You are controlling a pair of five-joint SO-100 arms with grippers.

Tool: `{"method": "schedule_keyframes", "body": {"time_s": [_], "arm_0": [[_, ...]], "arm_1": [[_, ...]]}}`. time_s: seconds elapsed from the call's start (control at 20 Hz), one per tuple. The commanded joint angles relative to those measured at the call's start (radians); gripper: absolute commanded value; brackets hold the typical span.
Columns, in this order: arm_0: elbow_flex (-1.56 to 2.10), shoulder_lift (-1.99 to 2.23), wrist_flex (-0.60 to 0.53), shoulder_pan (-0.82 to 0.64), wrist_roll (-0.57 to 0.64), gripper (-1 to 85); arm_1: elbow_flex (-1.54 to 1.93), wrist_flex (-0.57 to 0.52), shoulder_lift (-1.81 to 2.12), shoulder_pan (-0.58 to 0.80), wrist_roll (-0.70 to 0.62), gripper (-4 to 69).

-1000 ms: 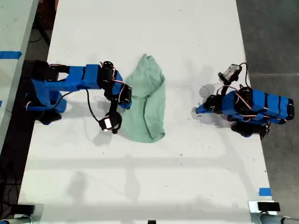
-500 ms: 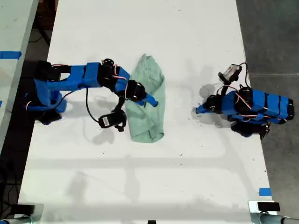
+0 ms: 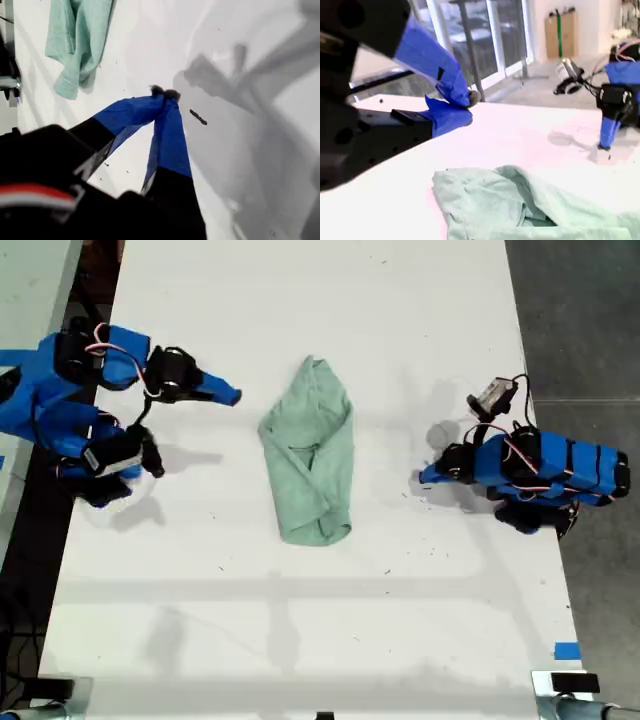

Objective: Fold t shirt

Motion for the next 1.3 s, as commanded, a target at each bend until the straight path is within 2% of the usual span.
{"method": "schedule_keyframes", "body": {"time_s": [0.0, 0.1, 0.25, 1.25], "arm_0": [[0.571, 0.508, -0.144, -0.015, -0.017, -0.1], [0.862, 0.727, -0.202, -0.009, -0.009, -0.1], [1.092, 0.871, -0.19, -0.048, 0.026, -0.1], [1.091, 0.874, -0.166, -0.029, 0.011, -0.1]], "arm_1": [[0.057, 0.005, 0.015, 0.003, 0.005, -1.7], [0.057, 0.005, 0.015, 0.003, 0.008, -1.7], [0.057, 0.005, 0.015, 0.002, 0.011, -1.7], [0.057, 0.006, 0.015, 0.0, 0.014, -1.7]]}}
